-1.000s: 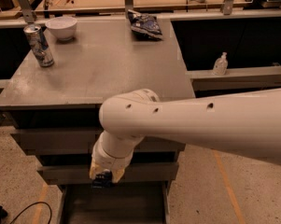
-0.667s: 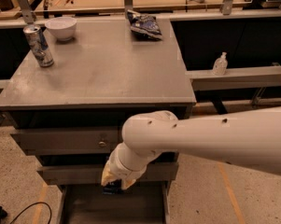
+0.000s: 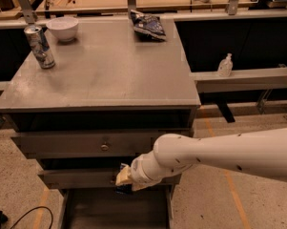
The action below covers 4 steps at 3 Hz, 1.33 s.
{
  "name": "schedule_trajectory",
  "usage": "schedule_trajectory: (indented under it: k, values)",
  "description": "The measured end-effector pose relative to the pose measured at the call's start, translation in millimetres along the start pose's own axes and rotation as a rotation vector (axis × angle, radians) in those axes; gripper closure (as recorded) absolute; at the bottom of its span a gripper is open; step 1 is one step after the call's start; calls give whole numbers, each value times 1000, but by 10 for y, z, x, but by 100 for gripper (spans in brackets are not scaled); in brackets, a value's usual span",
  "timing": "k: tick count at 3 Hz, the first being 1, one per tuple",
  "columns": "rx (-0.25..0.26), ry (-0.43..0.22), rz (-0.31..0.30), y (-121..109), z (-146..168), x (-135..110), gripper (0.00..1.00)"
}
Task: Place rxbar blueberry into bottom drawer
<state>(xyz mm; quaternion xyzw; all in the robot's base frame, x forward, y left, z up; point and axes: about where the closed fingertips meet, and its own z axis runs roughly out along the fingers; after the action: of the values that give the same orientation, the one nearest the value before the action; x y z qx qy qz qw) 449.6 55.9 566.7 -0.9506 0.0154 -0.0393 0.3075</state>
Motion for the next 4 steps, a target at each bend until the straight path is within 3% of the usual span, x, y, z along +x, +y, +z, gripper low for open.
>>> schedule_trajectory:
  k: [1, 2, 3, 4]
  values:
    - [4, -38, -14, 161, 174, -89, 100]
    - [4, -36, -14, 149, 162, -83, 100]
    - [42, -38, 14, 282, 361, -166, 100]
    - [158, -16, 43, 572, 764, -286, 100]
